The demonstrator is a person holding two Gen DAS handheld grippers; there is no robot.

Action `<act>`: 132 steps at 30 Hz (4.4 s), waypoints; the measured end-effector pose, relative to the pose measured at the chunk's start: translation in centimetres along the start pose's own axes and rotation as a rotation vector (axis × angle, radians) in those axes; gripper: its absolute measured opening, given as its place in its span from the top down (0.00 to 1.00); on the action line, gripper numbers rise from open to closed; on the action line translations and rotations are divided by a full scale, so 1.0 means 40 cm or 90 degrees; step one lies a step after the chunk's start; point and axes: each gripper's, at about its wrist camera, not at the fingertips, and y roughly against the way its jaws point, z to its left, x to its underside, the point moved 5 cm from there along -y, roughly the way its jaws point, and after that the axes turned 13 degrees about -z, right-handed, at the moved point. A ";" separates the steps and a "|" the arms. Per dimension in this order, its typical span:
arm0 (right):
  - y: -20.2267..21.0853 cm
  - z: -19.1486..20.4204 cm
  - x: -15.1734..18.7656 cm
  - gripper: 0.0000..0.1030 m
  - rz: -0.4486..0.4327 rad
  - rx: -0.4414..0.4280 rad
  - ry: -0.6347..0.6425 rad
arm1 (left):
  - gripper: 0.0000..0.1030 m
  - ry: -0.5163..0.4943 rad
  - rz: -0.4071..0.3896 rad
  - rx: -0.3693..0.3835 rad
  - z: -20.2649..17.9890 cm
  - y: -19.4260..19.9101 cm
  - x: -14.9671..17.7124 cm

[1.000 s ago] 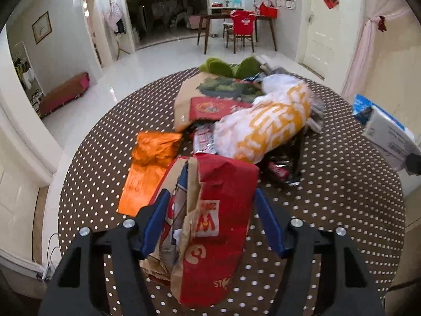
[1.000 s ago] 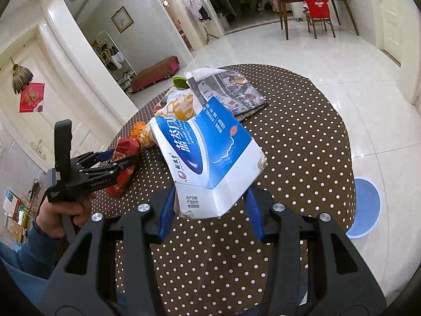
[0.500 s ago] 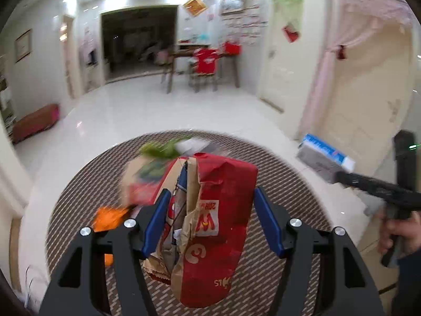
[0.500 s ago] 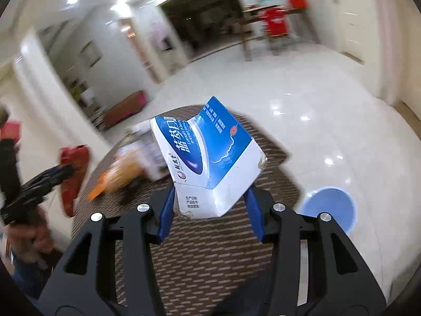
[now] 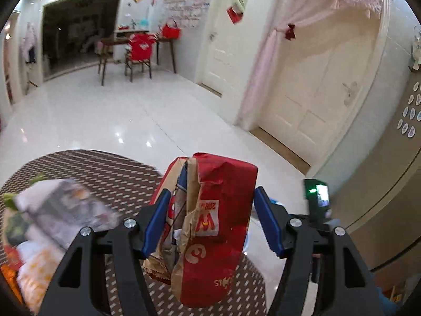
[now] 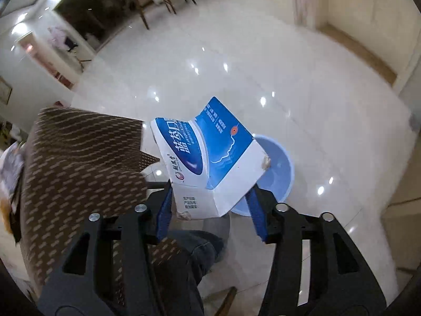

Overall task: Collect trash
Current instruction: 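Carry both items to the blue bin and open both tools over it, then move both tools back over the table, then grasp the orange packet with the left tool while the right tool grasps a candy wrapper, then carry both items to the blue bin and release them inside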

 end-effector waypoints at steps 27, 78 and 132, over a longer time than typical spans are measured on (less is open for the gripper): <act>0.320 -0.114 -0.185 0.06 -0.257 0.002 -0.115 | 0.13 -0.036 0.204 0.074 -0.209 -0.541 0.112; 0.342 0.757 0.163 0.06 -0.117 -0.202 0.241 | 0.10 0.057 -0.100 -0.347 0.426 0.510 0.167; 0.232 0.805 0.297 0.71 -0.047 -0.235 0.292 | 0.48 0.122 -0.017 -0.361 0.565 0.540 0.297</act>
